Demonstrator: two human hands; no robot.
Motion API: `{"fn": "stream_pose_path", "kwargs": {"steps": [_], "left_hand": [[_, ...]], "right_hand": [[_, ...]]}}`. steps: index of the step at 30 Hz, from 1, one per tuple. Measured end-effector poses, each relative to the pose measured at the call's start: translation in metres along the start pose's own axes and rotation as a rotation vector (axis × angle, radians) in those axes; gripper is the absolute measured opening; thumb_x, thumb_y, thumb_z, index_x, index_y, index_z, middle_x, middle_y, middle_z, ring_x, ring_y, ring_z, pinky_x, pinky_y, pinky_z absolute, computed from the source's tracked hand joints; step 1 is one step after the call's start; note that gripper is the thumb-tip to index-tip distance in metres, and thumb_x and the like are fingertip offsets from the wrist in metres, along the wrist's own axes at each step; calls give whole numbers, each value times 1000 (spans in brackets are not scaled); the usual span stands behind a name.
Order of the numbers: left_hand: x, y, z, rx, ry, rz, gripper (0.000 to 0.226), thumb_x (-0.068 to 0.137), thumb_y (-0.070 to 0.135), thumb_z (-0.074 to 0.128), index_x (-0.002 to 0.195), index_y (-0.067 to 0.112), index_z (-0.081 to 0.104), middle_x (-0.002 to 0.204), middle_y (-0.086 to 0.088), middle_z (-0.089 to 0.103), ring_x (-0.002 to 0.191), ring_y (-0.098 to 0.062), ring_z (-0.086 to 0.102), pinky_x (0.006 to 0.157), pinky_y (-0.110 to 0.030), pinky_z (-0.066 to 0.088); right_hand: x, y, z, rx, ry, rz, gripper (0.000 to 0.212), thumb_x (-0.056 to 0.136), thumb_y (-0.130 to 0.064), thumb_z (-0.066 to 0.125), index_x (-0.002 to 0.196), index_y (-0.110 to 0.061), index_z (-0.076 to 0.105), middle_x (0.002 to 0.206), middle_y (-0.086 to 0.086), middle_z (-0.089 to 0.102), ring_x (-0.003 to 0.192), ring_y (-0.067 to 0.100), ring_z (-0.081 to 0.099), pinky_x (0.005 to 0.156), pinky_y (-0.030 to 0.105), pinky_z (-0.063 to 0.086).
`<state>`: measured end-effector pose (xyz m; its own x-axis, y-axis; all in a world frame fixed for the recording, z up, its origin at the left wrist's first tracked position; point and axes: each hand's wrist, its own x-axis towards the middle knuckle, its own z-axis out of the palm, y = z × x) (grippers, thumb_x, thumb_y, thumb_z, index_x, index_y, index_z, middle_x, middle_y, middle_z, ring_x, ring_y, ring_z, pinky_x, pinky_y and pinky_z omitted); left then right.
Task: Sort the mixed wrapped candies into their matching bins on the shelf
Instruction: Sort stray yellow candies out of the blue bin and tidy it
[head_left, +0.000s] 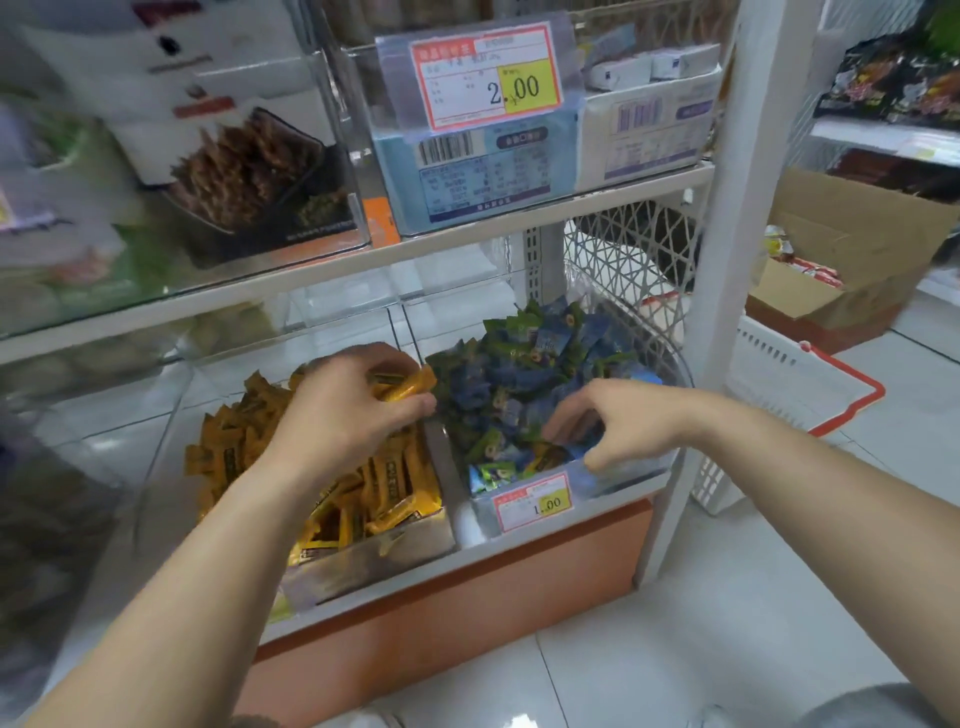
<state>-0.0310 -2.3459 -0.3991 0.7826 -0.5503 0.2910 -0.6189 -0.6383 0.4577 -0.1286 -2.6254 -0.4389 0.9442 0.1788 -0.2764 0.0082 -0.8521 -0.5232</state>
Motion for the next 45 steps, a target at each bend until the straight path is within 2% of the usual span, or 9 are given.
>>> {"fn": "stream_pose_path", "kwargs": {"steps": [5, 9, 16, 24, 27, 29, 32, 40, 45], "left_hand": [[-3, -47, -4, 26, -6, -92, 27, 78, 40, 79, 95, 47, 60, 90, 23, 56, 85, -5, 56, 64, -14, 38], [-4, -62, -5, 75, -10, -45, 36, 77, 42, 80, 110, 40, 67, 103, 20, 57, 102, -11, 55, 76, -24, 41], [-4, -80, -6, 173, -102, -173, 50, 84, 62, 63, 130, 44, 55, 145, 13, 48, 118, -15, 55, 82, -28, 43], [-1, -100, -8, 206, -166, -316, 67, 89, 72, 44, 145, 37, 42, 160, 4, 29, 147, -23, 24, 116, -46, 24], [3, -86, -6, 234, -15, -168, 63, 90, 65, 50, 144, 35, 44, 158, 2, 33, 146, -22, 26, 117, -45, 26], [2, -72, 2, 218, -56, 11, 64, 86, 69, 48, 143, 41, 42, 157, 8, 33, 147, -18, 23, 119, -45, 23], [-4, -70, 16, 280, -291, 68, 71, 82, 81, 38, 145, 51, 27, 159, 12, 26, 148, -16, 17, 117, -46, 21], [-10, -110, -7, 345, -268, -222, 67, 85, 78, 41, 146, 50, 34, 159, 7, 30, 145, -22, 27, 114, -44, 27], [-4, -64, -10, 153, 43, 5, 39, 91, 42, 60, 129, 36, 59, 133, 6, 59, 120, -19, 55, 92, -29, 43]], "right_hand": [[13, -13, -9, 111, 27, -6, 32, 84, -22, 61, 110, -41, 67, 115, -19, 69, 103, -5, 63, 90, 18, 51], [37, -17, 4, -84, 80, 30, 24, 89, -28, 66, 113, -33, 69, 110, -14, 71, 98, 6, 66, 86, 29, 55], [56, -14, 17, -370, -66, 148, 53, 83, -34, 72, 134, -31, 59, 123, -9, 64, 101, 16, 61, 86, 32, 55], [64, -22, 25, -454, -30, 164, 34, 85, -30, 70, 119, -29, 66, 104, -10, 64, 93, 17, 61, 72, 28, 52], [68, -25, 29, -534, 8, 171, 22, 86, -22, 63, 107, -29, 66, 97, -6, 64, 87, 20, 62, 69, 30, 53], [69, -23, 31, -547, 31, 158, 18, 88, -23, 59, 103, -32, 64, 97, -5, 63, 87, 20, 62, 68, 30, 53], [66, -17, 29, -460, 82, 137, 22, 94, -29, 58, 114, -35, 65, 108, -8, 65, 92, 17, 62, 70, 29, 51], [44, -17, 14, 94, 428, 31, 10, 95, -26, 64, 93, -36, 65, 92, -15, 69, 86, 3, 64, 70, 20, 47], [32, -44, 4, 492, 598, -42, 8, 97, -13, 62, 92, -19, 65, 62, -6, 69, 52, 6, 63, 52, 18, 47]]}}
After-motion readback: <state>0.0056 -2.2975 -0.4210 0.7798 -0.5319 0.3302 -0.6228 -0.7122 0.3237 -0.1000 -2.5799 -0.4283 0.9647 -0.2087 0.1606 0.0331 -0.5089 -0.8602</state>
